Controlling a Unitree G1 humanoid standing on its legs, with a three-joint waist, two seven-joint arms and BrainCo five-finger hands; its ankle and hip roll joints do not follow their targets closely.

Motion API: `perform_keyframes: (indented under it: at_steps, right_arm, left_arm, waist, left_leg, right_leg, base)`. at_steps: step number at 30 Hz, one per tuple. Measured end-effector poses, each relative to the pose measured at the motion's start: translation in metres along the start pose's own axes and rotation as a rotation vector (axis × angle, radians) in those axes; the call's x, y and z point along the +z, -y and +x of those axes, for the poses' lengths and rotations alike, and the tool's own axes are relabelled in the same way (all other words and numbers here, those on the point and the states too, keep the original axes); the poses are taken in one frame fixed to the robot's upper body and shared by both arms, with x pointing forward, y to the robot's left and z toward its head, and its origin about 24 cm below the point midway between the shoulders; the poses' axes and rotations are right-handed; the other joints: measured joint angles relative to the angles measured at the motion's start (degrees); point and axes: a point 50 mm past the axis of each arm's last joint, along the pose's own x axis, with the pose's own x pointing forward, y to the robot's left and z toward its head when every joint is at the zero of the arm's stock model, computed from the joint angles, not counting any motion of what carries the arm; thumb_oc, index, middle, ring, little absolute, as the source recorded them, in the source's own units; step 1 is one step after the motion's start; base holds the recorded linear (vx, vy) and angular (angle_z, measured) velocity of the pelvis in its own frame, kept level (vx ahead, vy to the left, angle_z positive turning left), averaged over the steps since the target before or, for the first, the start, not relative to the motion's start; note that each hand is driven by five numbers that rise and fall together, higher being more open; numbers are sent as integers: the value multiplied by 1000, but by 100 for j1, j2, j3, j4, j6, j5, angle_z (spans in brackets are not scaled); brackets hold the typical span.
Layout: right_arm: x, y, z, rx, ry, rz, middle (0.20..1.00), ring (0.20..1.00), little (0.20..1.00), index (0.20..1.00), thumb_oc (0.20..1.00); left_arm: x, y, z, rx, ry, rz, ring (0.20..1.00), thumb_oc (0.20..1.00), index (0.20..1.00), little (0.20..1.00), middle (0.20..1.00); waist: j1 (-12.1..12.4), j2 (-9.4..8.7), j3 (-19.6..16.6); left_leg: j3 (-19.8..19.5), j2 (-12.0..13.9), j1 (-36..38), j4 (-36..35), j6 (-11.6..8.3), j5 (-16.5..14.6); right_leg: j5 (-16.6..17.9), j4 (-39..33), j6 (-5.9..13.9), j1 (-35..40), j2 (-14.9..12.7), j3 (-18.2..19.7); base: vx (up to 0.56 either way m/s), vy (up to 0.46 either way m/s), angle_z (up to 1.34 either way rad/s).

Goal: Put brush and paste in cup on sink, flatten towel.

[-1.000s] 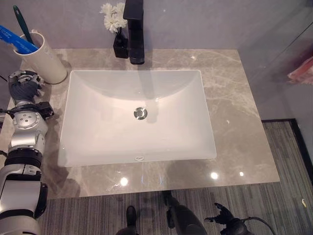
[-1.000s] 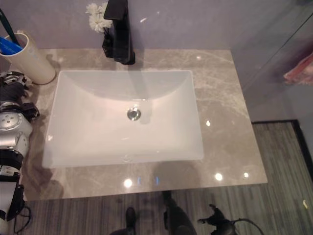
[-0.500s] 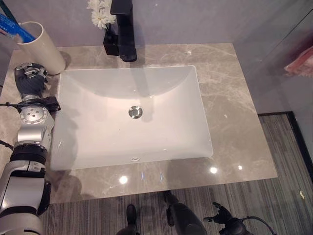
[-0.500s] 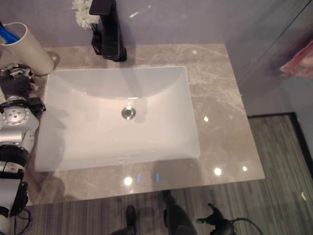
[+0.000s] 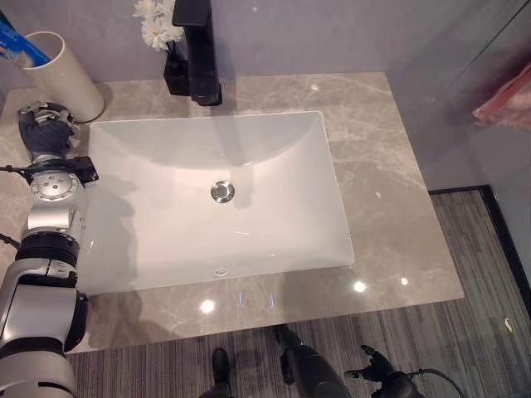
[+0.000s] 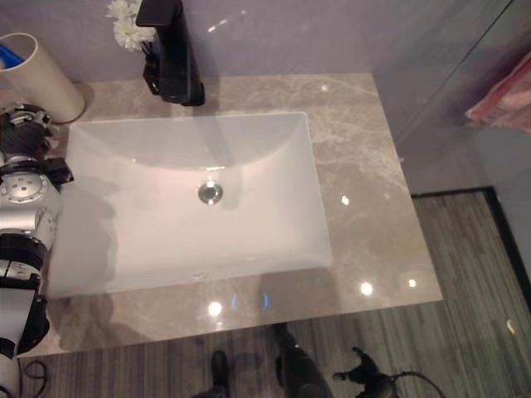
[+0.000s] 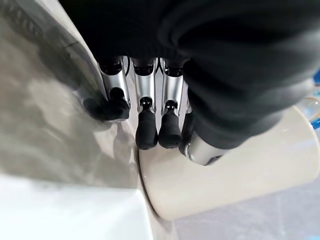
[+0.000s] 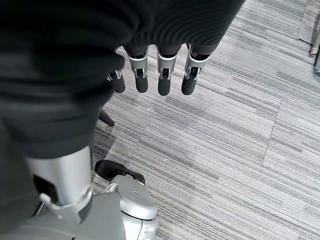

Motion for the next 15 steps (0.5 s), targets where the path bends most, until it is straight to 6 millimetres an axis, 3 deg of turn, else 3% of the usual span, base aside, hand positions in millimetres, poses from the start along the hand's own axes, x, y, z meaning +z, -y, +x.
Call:
perform_keyframes:
  at_steps: [8, 12, 15]
  right_arm:
    - [-1, 0, 0, -1, 0, 7, 1000, 1000, 1000, 1000, 1000]
    - [0, 0, 0, -1, 10, 12, 1000, 1000, 1000, 1000, 1000]
    - [-1, 1, -1, -6, 9, 38, 1000, 1000, 1000, 1000, 1000]
  left_arm:
    - [-11, -8, 0, 24, -37, 67, 200, 200, 200, 200, 200]
    - [-15, -21, 3, 57, -60, 133, 200, 200, 200, 200, 200]
    - [-15, -48, 10, 140, -107, 185, 200, 200, 200, 200, 200]
  waist:
    - [-46, 50, -164]
    - [-70, 61, -200]
    - [-111, 59, -201]
  left_leg:
    - [-4, 15, -69, 0, -16, 10]
    - [3, 26, -93, -5, -40, 24]
    - [12, 31, -187, -23, -59, 36]
  right_leg:
    - [8, 0, -17, -74, 13, -3]
    - [21, -1, -34, -101, 28, -5]
    - [32, -1, -49, -201, 37, 0]
  base:
    - [0, 0, 0]
    - [-1, 0, -1]
    - [0, 0, 0]
